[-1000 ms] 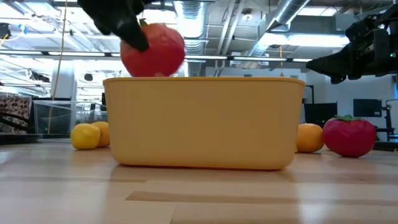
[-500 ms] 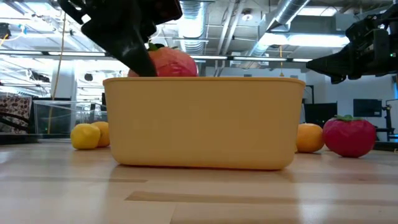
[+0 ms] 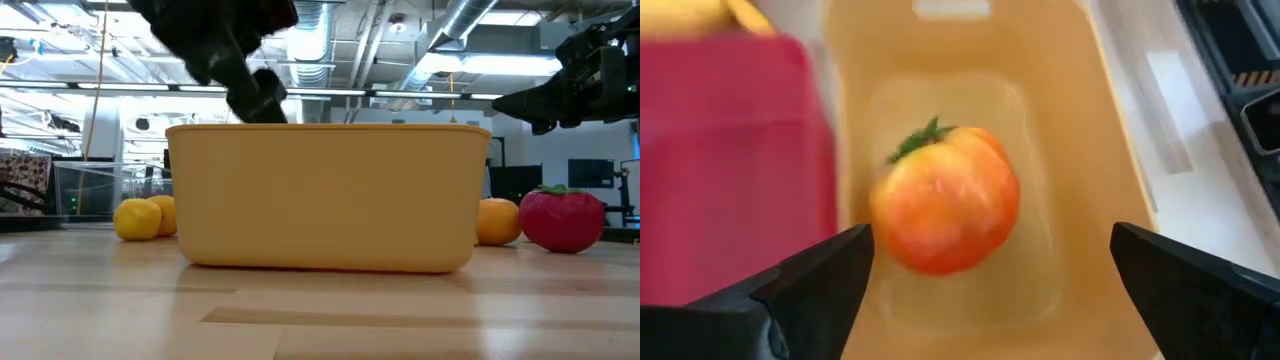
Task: Sort produce into baskets
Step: Put the bottom left red tomato into the yellow bin
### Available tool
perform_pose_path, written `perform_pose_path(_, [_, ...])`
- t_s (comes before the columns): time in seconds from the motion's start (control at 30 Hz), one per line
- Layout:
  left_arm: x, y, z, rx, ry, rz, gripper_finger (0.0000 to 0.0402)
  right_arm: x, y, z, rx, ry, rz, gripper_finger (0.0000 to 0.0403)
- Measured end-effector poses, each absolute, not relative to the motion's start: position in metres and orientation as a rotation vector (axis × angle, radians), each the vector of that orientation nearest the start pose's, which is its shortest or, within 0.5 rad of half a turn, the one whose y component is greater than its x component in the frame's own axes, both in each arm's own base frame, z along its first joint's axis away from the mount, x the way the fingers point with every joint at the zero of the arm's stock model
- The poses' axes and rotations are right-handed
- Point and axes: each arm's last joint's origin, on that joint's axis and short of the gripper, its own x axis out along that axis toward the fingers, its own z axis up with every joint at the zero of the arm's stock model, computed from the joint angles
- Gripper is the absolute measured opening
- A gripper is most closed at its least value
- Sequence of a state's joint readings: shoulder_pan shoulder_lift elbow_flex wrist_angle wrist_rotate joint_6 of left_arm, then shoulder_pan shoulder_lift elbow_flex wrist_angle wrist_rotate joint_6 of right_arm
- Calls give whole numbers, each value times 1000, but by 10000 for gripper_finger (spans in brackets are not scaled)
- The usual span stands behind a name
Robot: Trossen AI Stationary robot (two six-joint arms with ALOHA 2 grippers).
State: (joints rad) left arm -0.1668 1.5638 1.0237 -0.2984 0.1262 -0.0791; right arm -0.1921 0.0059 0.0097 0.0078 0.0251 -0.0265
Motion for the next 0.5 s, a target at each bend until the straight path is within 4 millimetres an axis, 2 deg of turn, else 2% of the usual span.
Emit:
perform_pose_path(0.13, [300, -40, 246, -1, 829, -191, 392, 96, -19, 167, -27, -8, -217, 61])
perform_pose_path(0.3, [266, -14, 273, 49, 866, 3, 391, 96, -19, 167, -27, -8, -217, 61])
perform_pose_path(0.4, [251, 2, 282, 60, 884, 111, 391, 96, -19, 167, -27, -9, -218, 61])
perform_pose_path(0.5, [244, 18, 283, 70, 920, 173, 391, 96, -19, 167, -27, -9, -217, 61])
